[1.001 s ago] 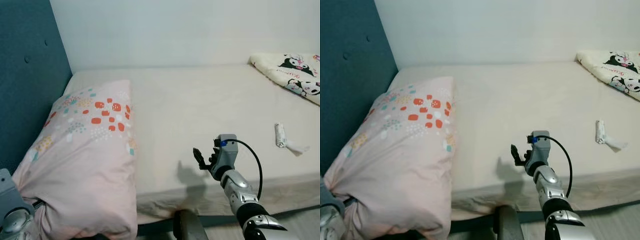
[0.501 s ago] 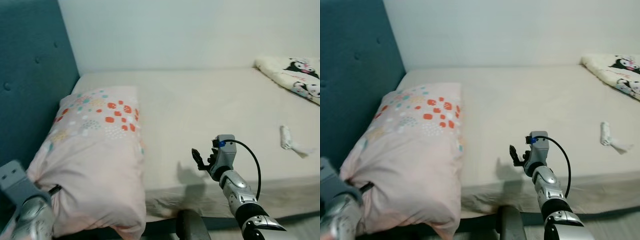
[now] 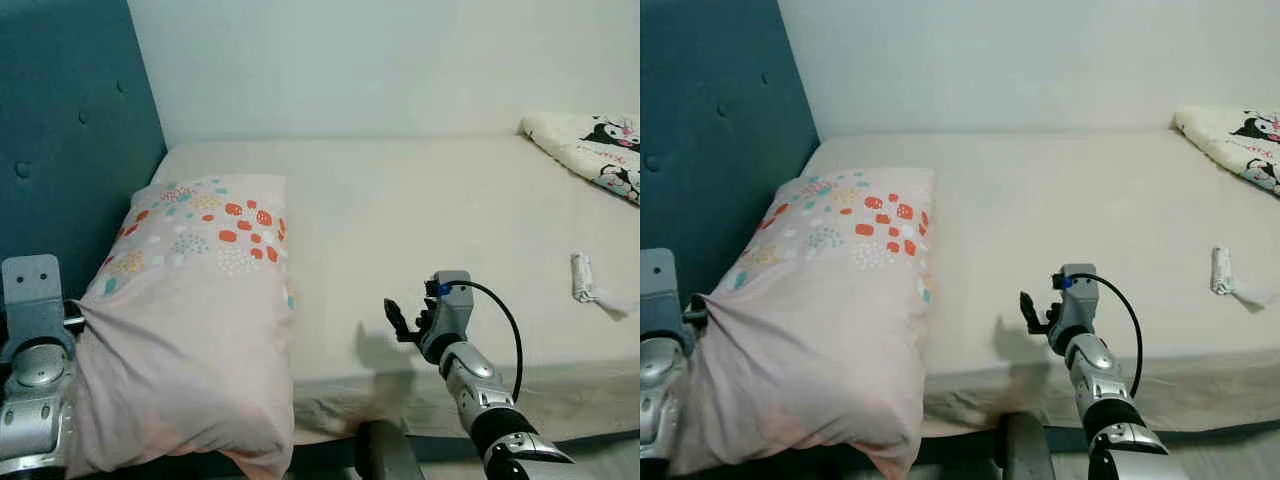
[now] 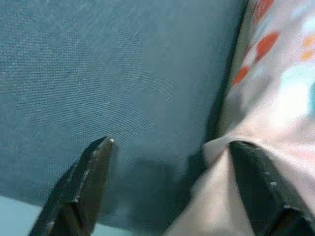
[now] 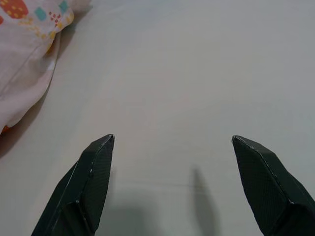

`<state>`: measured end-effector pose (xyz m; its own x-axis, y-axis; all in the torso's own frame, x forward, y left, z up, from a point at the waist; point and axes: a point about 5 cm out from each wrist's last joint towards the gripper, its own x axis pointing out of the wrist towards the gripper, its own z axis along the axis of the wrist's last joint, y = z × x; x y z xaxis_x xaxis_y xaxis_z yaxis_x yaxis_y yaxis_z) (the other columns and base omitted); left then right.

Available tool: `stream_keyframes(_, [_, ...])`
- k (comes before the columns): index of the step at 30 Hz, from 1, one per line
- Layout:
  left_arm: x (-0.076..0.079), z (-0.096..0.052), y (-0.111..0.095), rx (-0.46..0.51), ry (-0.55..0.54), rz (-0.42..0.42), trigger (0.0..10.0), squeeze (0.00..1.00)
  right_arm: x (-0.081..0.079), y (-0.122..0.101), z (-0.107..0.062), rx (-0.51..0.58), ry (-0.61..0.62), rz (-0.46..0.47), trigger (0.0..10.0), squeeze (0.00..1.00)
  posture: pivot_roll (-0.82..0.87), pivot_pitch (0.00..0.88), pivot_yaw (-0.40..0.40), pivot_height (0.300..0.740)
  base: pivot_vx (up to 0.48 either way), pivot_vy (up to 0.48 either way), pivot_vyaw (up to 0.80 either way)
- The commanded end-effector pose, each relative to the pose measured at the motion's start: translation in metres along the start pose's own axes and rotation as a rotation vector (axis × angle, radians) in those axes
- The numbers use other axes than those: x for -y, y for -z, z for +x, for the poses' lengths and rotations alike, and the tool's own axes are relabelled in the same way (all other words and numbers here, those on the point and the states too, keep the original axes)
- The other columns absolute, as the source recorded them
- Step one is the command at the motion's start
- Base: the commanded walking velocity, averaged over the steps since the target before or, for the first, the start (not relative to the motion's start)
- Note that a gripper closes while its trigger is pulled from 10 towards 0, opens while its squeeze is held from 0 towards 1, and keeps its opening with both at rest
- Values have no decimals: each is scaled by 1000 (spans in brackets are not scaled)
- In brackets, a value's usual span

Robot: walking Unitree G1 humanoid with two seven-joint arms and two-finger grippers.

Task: Clean up the room

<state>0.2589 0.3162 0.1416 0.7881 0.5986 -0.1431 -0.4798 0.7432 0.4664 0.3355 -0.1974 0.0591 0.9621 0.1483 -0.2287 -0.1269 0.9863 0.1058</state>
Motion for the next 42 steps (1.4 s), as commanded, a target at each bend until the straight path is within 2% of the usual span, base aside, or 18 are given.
stream_keyframes(1, [-7, -1, -17, 99, 61, 93, 10000, 1000, 2, 4, -2, -13, 10, 11, 10000, 0, -15, 0, -34, 476, 0, 0, 0])
stream_keyframes(4, [-8, -6, -46, 264, 271, 284, 10000, 1000, 2, 5, -2, -16, 9, 10, 10000, 0, -7, 0, -44, 476, 0, 0, 0])
stream_keyframes(5, [-8, -6, -46, 264, 271, 284, 10000, 1000, 2, 5, -2, -16, 9, 10, 10000, 0, -7, 0, -44, 476, 0, 0, 0])
stream_keyframes(7, [-15, -12, -60, 293, 462, 416, 10000, 1000, 1, 5, -2, -21, 4, 3, 10000, 0, -6, 0, -49, 476, 0, 0, 0])
stream_keyframes(9, [-20, -16, -62, 281, 546, 477, 10000, 890, 1, 5, -2, -23, 2, -1, 10000, 0, -7, 0, -48, 476, 0, 0, 0])
stream_keyframes(10, [-25, -23, -58, 254, 652, 567, 10000, 690, 1, 4, -1, -23, 1, -3, 10000, 0, -8, 0, -47, 476, 0, 0, 0])
stream_keyframes(13, [-27, -63, -46, 216, 1035, 775, 10000, 675, 3, 2, -1, -21, 5, -6, 10000, 0, -13, 0, -44, 476, 0, 0, 0])
stream_keyframes(14, [-27, -63, -46, 216, 1035, 775, 10000, 675, 3, 2, -1, -21, 5, -6, 10000, 0, -13, 0, -44, 476, 0, 0, 0])
stream_keyframes(17, [-24, -83, -55, 241, 1202, 803, 10000, 439, 5, 2, -2, -22, 11, -9, 10000, 0, -13, 0, -42, 476, 0, 0, 0])
stream_keyframes(18, [-18, -91, -56, 254, 1290, 821, 10000, 137, 5, 3, -2, -24, 12, -9, 10000, 0, -14, 0, -42, 476, 0, 0, 0])
stream_keyframes(19, [-18, -91, -56, 254, 1290, 821, 10000, 137, 5, 3, -2, -24, 12, -9, 10000, 0, -14, 0, -42, 476, 0, 0, 0])
stream_keyframes(20, [-14, -99, -54, 257, 1372, 835, 10000, 20, 5, 3, -2, -25, 13, -9, 10000, 0, -14, 0, -42, 476, 0, 0, 0])
stream_keyframes(22, [2, -122, -40, 233, 1604, 840, 10000, 0, 6, 3, -2, -25, 15, -11, 10000, 0, -16, 0, -41, 476, 0, 0, 0])
stream_keyframes(27, [24, -132, -7, 155, 1733, 811, 10000, 0, 7, 3, -3, -31, 20, -15, 10000, 0, -20, 0, -38, 476, 0, 0, 0])
stream_keyframes(34, [57, -119, 36, 67, 1689, 755, 10000, 0, 7, 4, -3, -37, 21, -21, 10000, 0, -30, 0, -48, 476, 0, 0, 0])
stream_keyframes(38, [68, -109, 48, 51, 1626, 790, 10000, 0, 7, 5, -3, -40, 18, -26, 10000, 0, -33, 0, -50, 476, 0, 0, 0])
stream_keyframes(40, [66, -101, 69, -47, 1566, 951, 10000, 0, 7, 3, -2, -35, 21, -31, 10000, 0, -47, 0, -45, 476, 0, 0, 0])
stream_keyframes(42, [66, -101, 69, -47, 1566, 951, 10000, 0, 7, 3, -2, -35, 21, -31, 10000, 0, -47, 0, -45, 476, 0, 0, 0])
